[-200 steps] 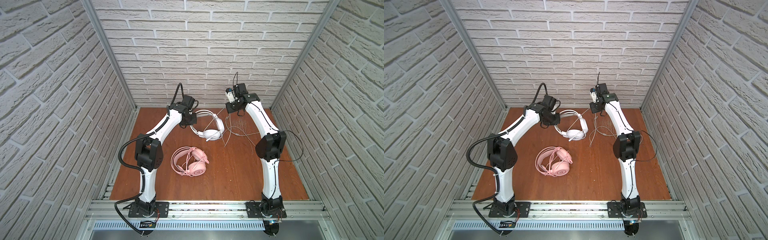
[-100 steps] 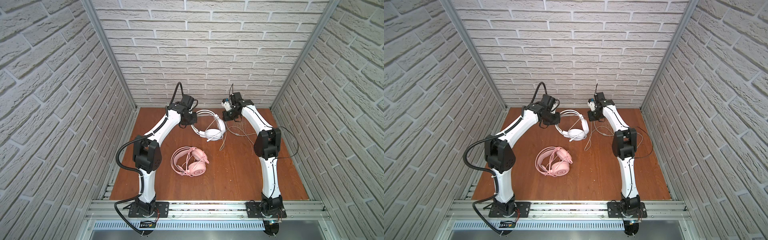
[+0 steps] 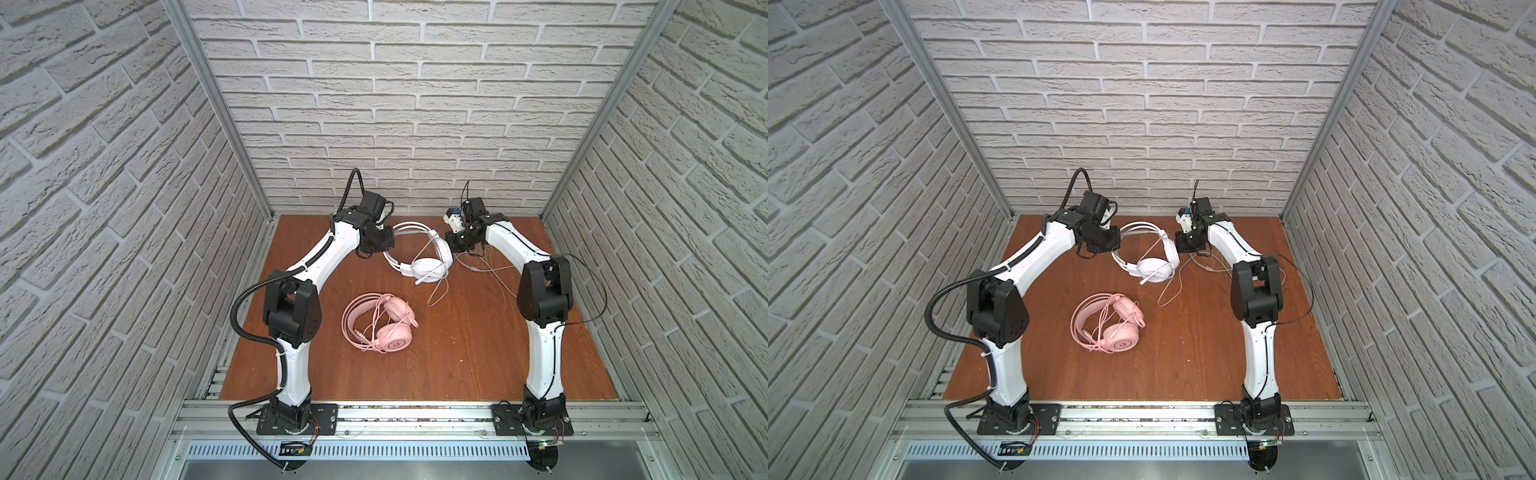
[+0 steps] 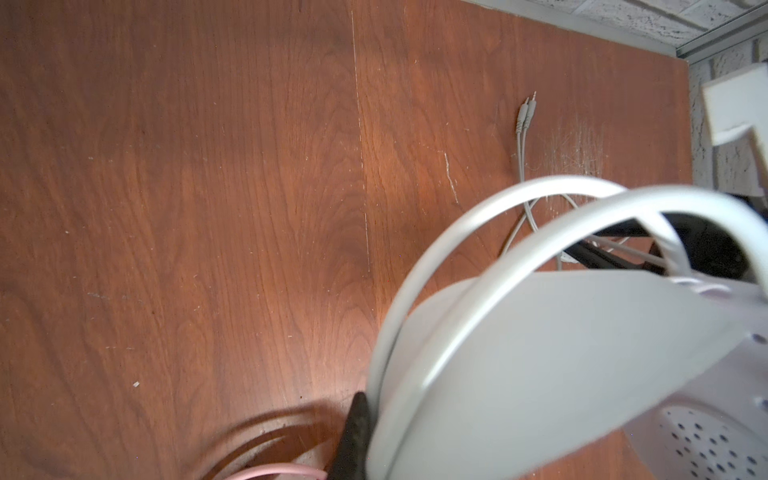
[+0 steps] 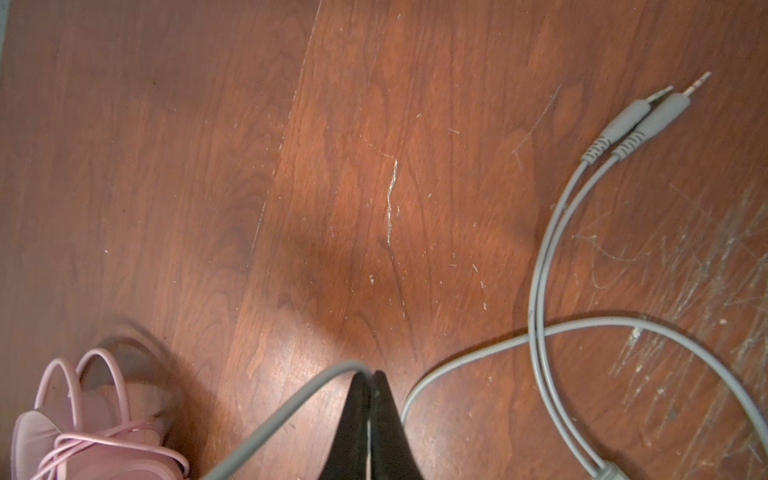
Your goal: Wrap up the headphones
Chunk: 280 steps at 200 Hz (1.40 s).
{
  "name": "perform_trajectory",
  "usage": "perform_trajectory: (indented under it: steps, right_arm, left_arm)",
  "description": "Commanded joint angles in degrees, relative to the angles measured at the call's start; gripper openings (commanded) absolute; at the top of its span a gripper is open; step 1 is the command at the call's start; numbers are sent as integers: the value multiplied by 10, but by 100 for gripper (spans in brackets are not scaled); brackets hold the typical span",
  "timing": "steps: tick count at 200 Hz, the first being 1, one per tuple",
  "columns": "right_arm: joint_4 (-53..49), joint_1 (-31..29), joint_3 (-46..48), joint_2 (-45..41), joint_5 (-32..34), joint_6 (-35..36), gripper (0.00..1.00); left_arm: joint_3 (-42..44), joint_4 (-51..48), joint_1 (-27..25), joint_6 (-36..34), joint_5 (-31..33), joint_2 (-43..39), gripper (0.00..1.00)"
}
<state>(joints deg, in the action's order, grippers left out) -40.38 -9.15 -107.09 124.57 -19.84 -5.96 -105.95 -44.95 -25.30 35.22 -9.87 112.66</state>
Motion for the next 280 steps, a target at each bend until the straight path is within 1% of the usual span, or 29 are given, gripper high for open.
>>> perform_trajectory:
  steps: [1,18,48,62,81,91,96,125,150,179,191,214,245,280]
  right_arm:
    - [49,7,24,-31,1,-29,6]
    - [56,8,37,-43,-2,-35,9]
    - [75,15,71,-67,-5,-53,21]
    - [94,21,97,-83,-10,-64,25]
    - [120,28,131,-106,-23,-81,28]
    - [130,31,148,-108,-25,-84,30]
    - [135,31,157,-130,-25,-85,31]
    - [150,34,199,-156,-31,-88,36]
    - [156,36,237,-177,-22,-92,44]
    - [188,42,295,-208,-8,-95,53]
    - [194,45,315,-220,-5,-89,55]
    - [178,46,338,-235,22,-71,58]
    - [144,45,355,-229,83,-81,59]
    - [166,32,398,-238,80,-107,59]
  left_arm:
    - [2,61,7,20,-58,-52,0]
    - [7,64,11,25,-59,-52,0]
    - [20,75,17,34,-64,-54,0]
    - [22,78,19,39,-69,-55,0]
    - [22,79,20,40,-70,-55,0]
    - [22,78,20,41,-71,-54,0]
    - [22,79,21,41,-71,-55,0]
    - [25,80,23,45,-74,-55,0]
    - [34,92,28,56,-85,-57,0]
    - [39,102,36,67,-97,-57,0]
    - [40,103,38,69,-99,-57,0]
    - [39,104,40,71,-102,-55,0]
    - [38,110,41,76,-108,-53,0]
    - [39,115,45,87,-113,-56,0]
